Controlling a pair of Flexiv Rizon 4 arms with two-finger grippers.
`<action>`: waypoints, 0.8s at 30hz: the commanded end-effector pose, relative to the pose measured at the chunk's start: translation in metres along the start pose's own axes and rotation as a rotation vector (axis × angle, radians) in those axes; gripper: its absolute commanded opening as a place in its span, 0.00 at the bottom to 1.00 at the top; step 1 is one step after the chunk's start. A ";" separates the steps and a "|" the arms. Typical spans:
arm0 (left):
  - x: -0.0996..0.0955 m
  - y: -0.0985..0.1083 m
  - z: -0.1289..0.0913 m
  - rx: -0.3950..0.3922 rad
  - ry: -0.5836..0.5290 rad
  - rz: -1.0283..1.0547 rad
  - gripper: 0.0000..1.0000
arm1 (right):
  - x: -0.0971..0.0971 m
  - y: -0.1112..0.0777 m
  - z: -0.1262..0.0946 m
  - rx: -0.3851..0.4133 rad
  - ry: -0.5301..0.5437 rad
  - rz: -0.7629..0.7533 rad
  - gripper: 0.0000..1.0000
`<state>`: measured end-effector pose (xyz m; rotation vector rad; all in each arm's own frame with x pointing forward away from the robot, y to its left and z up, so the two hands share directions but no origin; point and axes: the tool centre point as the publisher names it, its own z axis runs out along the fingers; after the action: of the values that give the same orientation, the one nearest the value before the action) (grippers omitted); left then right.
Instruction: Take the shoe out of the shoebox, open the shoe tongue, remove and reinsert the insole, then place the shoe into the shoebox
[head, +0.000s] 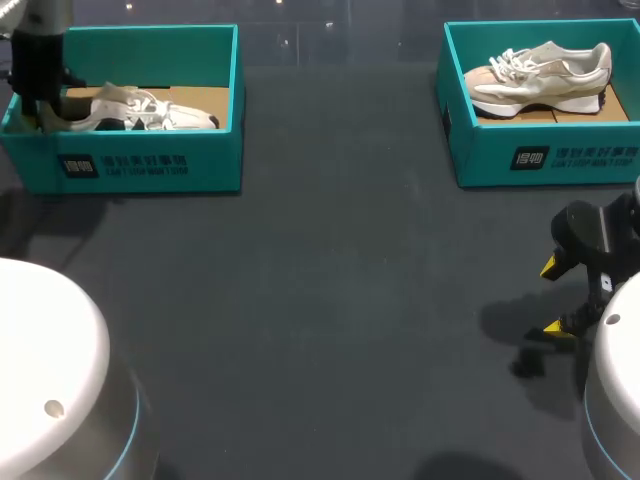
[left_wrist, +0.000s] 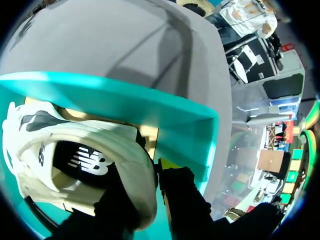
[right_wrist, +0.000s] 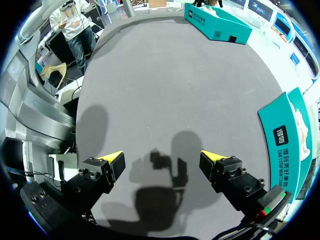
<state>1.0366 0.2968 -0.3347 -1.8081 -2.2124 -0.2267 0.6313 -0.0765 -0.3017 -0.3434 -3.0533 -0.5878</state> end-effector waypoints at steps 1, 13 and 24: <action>-0.003 -0.004 0.002 -0.013 0.005 -0.005 0.00 | 0.001 0.000 0.000 0.001 -0.002 0.000 1.00; -0.021 -0.001 0.015 -0.027 0.046 -0.016 0.00 | 0.001 0.000 0.000 0.001 -0.002 0.000 1.00; -0.022 0.007 0.029 -0.012 0.051 -0.006 0.00 | 0.001 0.000 0.000 0.001 -0.002 0.000 1.00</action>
<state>1.0386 0.2860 -0.3650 -1.7838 -2.1885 -0.2936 0.6313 -0.0765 -0.3017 -0.3434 -3.0533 -0.5878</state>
